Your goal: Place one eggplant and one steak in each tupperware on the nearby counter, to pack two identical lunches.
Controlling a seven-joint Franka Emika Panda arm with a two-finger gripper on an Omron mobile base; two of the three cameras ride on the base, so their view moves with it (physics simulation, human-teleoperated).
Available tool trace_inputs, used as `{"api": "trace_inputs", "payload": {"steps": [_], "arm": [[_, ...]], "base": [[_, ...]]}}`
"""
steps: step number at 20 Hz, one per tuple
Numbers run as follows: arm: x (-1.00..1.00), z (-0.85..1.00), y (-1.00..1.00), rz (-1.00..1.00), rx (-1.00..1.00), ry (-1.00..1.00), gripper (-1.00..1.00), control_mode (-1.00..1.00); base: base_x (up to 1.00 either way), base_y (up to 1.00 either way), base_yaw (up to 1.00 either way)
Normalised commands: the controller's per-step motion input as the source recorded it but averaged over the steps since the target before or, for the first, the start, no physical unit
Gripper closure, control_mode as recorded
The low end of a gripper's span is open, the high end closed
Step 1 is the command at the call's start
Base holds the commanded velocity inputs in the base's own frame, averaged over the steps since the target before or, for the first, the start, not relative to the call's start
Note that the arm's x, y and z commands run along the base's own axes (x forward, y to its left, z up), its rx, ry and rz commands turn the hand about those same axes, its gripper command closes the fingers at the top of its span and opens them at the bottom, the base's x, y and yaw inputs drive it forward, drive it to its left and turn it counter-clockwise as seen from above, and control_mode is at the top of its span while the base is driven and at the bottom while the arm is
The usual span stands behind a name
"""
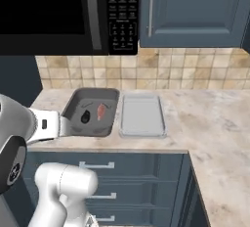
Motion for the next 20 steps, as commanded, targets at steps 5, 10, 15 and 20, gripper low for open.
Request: {"api": "trace_inputs", "payload": {"steps": [5,10,15,20], "arm": [[0.0,0.0,0.0,0.0,0.0,0.0,-1.0,1.0],[0.0,0.0,0.0,0.0,0.0,0.0,-1.0,1.0],[0.0,0.0,0.0,0.0,0.0,0.0,-1.0,1.0],[0.0,0.0,0.0,0.0,0.0,0.0,-1.0,1.0]], "base": [[-1.0,-0.18,0.0],[-1.0,-0.21,0.0],[-1.0,-0.24,0.0],[-1.0,-0.18,0.0]]}}
